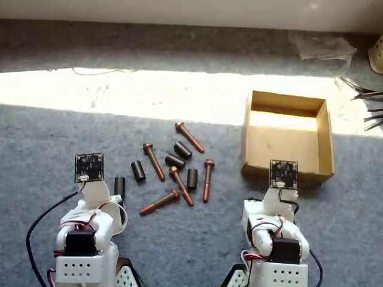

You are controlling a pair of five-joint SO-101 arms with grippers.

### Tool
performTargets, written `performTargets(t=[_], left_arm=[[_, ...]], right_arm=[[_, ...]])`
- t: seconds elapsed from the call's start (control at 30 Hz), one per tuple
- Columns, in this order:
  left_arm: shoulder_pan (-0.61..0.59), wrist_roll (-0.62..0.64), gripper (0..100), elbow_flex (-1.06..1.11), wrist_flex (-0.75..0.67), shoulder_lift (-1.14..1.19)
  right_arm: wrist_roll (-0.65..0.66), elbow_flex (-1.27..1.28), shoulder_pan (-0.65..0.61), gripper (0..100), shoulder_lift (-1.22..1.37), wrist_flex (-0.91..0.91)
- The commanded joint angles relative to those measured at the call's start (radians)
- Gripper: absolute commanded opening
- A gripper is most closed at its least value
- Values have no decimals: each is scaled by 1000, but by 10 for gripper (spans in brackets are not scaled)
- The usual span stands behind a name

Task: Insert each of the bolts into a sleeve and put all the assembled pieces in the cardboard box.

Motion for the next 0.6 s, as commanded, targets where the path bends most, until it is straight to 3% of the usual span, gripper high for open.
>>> performTargets(t=[0.0, 0.17, 0.23, 0.4, 0.47, 0.57], left_arm=[[18, -2, 7, 24, 3, 16], [12, -6, 10, 22, -14, 16], [12, -23, 11, 21, -35, 16], [10, -387, 11, -24, -75, 16], [10, -491, 11, -62, -71, 16], [-30, -511, 11, -128, -68, 16]], right_arm=[[5, 116, 7, 5, -2, -1], [9, 119, 7, 9, -2, -101], [87, 124, 7, 10, -2, -150], [425, 120, 7, 10, -2, -185], [466, 120, 7, 10, -2, -183], [468, 120, 7, 8, -2, -202]])
